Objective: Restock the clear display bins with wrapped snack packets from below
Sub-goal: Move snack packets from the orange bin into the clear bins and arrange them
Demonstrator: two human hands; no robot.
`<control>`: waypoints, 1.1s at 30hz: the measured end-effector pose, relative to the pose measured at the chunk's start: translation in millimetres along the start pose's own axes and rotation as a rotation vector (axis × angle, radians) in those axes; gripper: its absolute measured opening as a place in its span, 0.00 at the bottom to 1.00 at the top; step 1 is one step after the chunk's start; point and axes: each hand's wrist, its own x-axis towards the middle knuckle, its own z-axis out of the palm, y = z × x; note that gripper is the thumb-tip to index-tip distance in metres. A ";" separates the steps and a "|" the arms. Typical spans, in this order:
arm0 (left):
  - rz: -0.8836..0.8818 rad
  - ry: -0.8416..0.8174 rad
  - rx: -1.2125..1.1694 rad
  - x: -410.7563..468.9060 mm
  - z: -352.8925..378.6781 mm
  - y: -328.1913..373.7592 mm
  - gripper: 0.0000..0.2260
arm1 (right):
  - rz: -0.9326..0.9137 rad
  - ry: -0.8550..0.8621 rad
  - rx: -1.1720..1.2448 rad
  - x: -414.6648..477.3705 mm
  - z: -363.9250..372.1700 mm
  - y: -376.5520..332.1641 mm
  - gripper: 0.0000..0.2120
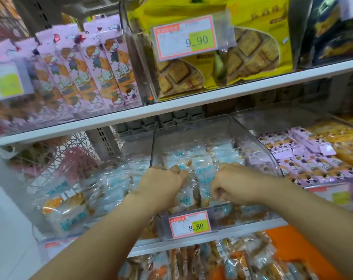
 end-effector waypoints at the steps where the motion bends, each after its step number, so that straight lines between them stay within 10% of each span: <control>1: -0.004 0.009 -0.001 -0.3 1.0 0.2 0.24 | 0.008 0.001 0.002 0.8 0.7 -0.6 0.14; 15: -0.053 0.063 -0.336 -20.8 1.0 -25.4 0.09 | 0.022 0.145 0.267 -6.6 -9.1 -29.4 0.07; 33: 0.034 0.111 -0.631 -30.2 10.5 -26.4 0.13 | 0.003 -0.014 0.500 17.9 11.3 -56.2 0.09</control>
